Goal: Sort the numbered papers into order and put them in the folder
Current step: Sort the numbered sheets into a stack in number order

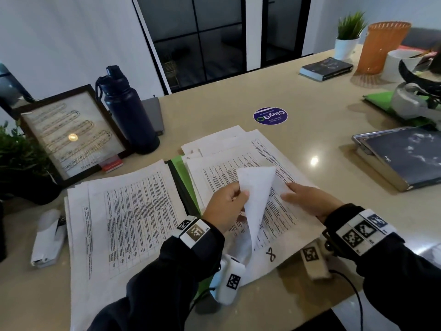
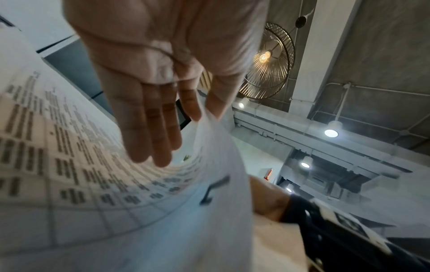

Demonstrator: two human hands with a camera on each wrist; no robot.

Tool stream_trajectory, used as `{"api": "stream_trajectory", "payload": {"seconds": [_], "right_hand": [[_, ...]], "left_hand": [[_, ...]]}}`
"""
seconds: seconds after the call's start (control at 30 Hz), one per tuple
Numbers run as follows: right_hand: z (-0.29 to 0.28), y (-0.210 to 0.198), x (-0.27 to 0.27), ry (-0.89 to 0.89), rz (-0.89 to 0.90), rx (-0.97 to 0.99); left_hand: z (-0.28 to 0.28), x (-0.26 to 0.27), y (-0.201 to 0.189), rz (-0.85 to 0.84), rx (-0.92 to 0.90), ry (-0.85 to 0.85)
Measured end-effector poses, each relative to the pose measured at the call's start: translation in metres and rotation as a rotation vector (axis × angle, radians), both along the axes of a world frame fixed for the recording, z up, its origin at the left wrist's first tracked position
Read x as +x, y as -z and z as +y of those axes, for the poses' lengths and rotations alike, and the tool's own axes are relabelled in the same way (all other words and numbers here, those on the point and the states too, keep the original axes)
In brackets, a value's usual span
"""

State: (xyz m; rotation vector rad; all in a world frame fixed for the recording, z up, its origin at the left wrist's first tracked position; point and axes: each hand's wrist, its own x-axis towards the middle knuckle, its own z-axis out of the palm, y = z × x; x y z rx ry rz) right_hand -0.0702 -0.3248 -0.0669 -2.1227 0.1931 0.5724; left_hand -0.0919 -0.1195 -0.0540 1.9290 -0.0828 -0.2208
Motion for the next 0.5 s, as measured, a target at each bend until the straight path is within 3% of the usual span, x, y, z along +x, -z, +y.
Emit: {"api": "stream_trajectory", "payload": {"seconds": [0.2,0.4,0.5], "right_hand": [[0.019,-0.006,0.0,-0.14,-0.118,-0.113],[0.03,-0.009,-0.002,-0.047,-0.36,-0.087],[0.018,-0.016,0.005,0.103,-0.408,0.131]], "left_hand": [[-0.012,-0.013,-0.001,0.045,0.315,0.259],[-0.026,-0.019,-0.01,0.039,0.303,0.1],[-0.011,-0.017,-0.025,-0.023,0.075,-0.174]]}}
